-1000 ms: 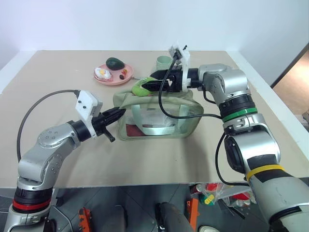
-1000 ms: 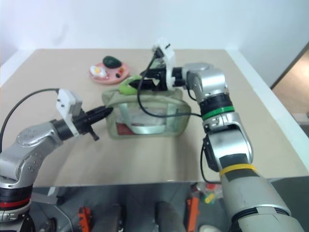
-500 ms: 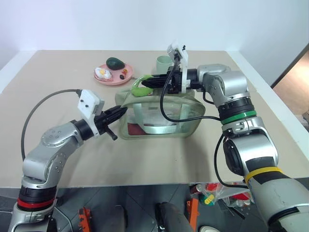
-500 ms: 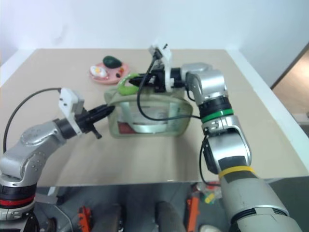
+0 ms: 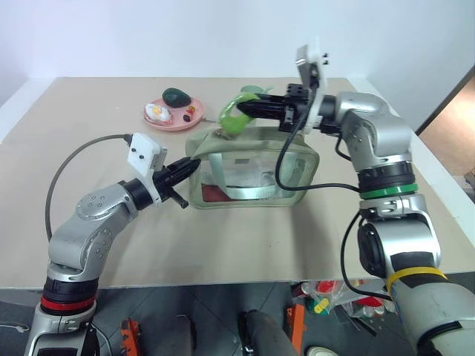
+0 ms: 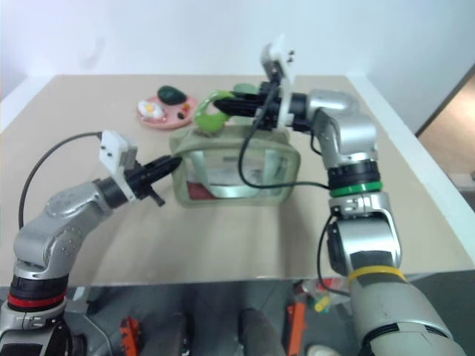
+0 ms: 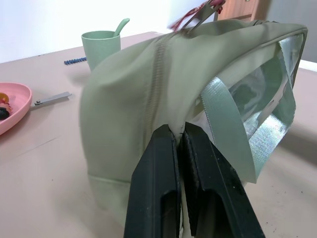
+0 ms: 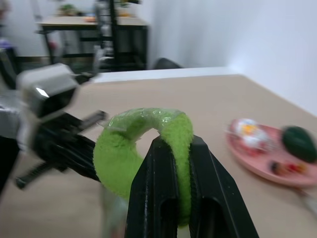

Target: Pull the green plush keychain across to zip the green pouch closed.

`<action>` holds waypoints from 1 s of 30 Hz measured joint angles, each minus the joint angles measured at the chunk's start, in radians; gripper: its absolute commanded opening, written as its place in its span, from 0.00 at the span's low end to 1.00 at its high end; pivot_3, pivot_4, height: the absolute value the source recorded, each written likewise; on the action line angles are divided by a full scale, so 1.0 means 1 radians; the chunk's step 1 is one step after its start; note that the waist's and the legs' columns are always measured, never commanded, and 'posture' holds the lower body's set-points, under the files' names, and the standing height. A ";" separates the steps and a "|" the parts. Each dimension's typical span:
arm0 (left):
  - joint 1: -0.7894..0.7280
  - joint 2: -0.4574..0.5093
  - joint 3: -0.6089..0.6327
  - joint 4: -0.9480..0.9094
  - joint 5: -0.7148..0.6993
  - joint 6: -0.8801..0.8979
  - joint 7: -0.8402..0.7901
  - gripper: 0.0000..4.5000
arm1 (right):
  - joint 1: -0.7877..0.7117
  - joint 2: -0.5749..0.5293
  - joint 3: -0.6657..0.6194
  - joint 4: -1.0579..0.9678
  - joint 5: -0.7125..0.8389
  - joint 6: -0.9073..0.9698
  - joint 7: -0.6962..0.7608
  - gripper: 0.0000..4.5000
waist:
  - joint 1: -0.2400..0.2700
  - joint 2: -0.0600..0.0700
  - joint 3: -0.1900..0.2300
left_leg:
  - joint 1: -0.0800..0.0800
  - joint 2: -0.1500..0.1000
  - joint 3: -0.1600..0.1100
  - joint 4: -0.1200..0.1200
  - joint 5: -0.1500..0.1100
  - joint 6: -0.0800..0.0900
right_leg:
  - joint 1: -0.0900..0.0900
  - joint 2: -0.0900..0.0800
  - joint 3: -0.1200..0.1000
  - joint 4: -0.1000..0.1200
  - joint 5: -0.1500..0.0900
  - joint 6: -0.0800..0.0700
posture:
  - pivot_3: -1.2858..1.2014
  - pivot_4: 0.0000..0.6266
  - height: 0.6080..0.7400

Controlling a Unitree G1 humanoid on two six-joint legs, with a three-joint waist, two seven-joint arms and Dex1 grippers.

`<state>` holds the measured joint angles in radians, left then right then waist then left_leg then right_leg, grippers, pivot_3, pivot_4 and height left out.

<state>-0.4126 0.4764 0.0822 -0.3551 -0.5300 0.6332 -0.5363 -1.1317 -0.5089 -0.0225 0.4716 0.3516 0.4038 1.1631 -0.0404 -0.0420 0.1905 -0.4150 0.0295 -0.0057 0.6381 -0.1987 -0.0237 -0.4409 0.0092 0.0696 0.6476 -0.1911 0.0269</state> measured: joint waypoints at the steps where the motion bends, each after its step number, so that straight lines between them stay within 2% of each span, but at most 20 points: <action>1: 0.000 0.000 0.001 0.000 0.000 0.002 0.006 0.00 | 0.013 -0.027 -0.016 0.003 -0.004 -0.013 -0.009 0.00 | 0.000 0.000 0.000 | 0.000 0.000 0.001 0.000 0.000 0.000 | 0.000 0.000 0.001 0.000 0.000 0.000 | 0.52 0.24 1.00; 5: 0.000 0.001 0.006 -0.007 -0.003 0.014 0.026 0.00 | 0.048 -0.136 -0.066 0.018 -0.023 -0.070 -0.036 0.00 | -0.003 0.000 0.000 | 0.000 0.000 0.001 -0.001 0.000 0.000 | 0.000 0.000 0.002 -0.001 0.000 0.000 | 0.52 0.24 1.00; 8: -0.001 -0.002 0.002 -0.016 -0.006 0.025 0.043 0.00 | 0.100 -0.251 -0.104 0.081 -0.081 -0.147 -0.119 0.00 | -0.003 0.000 0.000 | 0.001 0.000 0.002 0.000 0.000 0.000 | 0.000 0.000 0.002 -0.001 0.000 0.000 | 0.52 0.24 1.00; 13: -0.011 -0.010 -0.035 -0.026 -0.003 0.028 0.049 0.00 | 0.240 -0.302 -0.104 0.070 -0.131 -0.172 -0.195 0.00 | -0.009 0.000 0.000 | 0.004 0.000 0.004 -0.001 0.000 0.000 | 0.000 0.001 0.005 0.000 0.000 0.000 | 0.52 0.24 1.00; 19: -0.033 -0.032 -0.047 -0.022 0.013 0.030 0.082 0.00 | 0.482 -0.286 -0.034 -0.109 -0.249 -0.188 -0.331 0.00 | -0.009 0.000 0.000 | 0.007 0.000 0.005 -0.001 0.000 0.000 | 0.002 0.002 0.006 0.002 0.000 0.000 | 0.52 0.24 1.00; 24: -0.036 -0.035 -0.055 -0.019 0.029 0.030 0.094 0.00 | 0.541 -0.191 0.007 -0.140 -0.292 -0.173 -0.430 0.00 | -0.012 0.000 0.000 | 0.008 0.000 0.007 0.000 0.001 0.000 | 0.002 0.002 0.009 0.002 0.002 0.001 | 0.52 0.24 1.00; 30: -0.036 -0.043 -0.056 -0.019 0.036 0.030 0.101 0.00 | 0.572 -0.121 0.024 -0.183 -0.302 -0.173 -0.473 0.00 | -0.011 0.000 0.000 | 0.008 0.000 0.007 0.000 0.001 0.000 | 0.002 0.002 0.009 0.001 0.002 0.001 | 0.52 0.24 1.00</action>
<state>-0.4483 0.4330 0.0262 -0.3737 -0.4944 0.6636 -0.4354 -0.5601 -0.6295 0.0020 0.2883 0.0496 0.2312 0.6898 -0.0516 -0.0420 0.1903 -0.4071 0.0295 0.0014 0.6380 -0.1979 -0.0235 -0.4385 0.0113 0.0787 0.6488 -0.1887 0.0284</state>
